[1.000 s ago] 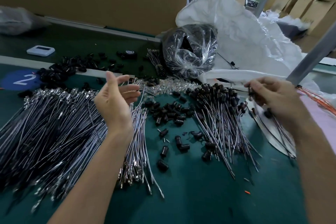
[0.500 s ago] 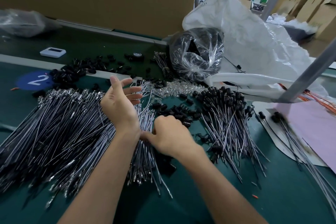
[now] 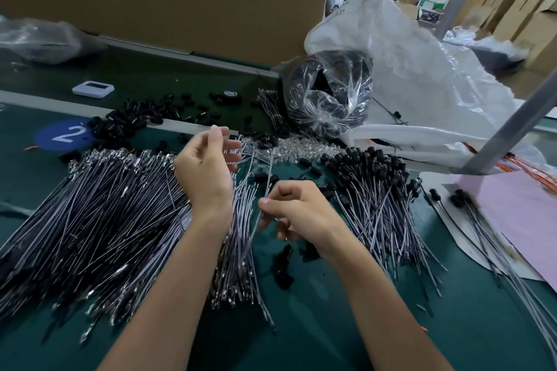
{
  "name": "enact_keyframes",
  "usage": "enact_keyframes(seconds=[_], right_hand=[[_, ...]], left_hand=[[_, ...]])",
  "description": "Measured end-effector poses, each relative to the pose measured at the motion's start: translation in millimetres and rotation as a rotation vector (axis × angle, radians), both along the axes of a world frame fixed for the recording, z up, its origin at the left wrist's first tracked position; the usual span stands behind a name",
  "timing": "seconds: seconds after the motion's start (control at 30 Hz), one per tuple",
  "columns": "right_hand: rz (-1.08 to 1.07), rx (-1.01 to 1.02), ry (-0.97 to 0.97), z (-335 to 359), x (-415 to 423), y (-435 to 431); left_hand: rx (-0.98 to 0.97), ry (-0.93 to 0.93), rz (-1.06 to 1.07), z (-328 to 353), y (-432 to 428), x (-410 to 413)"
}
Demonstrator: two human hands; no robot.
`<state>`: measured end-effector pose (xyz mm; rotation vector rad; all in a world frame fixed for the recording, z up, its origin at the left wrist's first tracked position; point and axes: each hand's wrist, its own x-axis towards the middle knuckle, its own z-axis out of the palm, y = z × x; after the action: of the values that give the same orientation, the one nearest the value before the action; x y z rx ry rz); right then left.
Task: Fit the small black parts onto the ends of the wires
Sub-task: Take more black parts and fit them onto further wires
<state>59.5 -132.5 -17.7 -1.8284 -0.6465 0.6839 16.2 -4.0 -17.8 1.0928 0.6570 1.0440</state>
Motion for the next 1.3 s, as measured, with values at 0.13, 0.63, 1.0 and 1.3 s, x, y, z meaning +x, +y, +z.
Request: enact_keyframes(seconds=[0.13, 0.63, 1.0, 1.3], right_hand=[[-0.009, 0.366, 0.095, 0.0, -2.7, -9.0], [-0.096, 0.394, 0.08, -10.1, 5.4, -28.9], [-0.122, 0.388, 0.047, -10.4, 3.1, -30.6], [-0.142, 0.414, -0.02, -11.4, -5.6, -24.2]], left_hand=[[0.173, 0.086, 0.039, 29.4, 21.4, -16.9], [0.771, 1.498, -0.193, 16.0, 79.8, -79.5], [0.809, 1.463, -0.182, 0.2, 66.4, -63.9], [0.676, 0.729, -0.18, 21.0, 29.8, -52.8]])
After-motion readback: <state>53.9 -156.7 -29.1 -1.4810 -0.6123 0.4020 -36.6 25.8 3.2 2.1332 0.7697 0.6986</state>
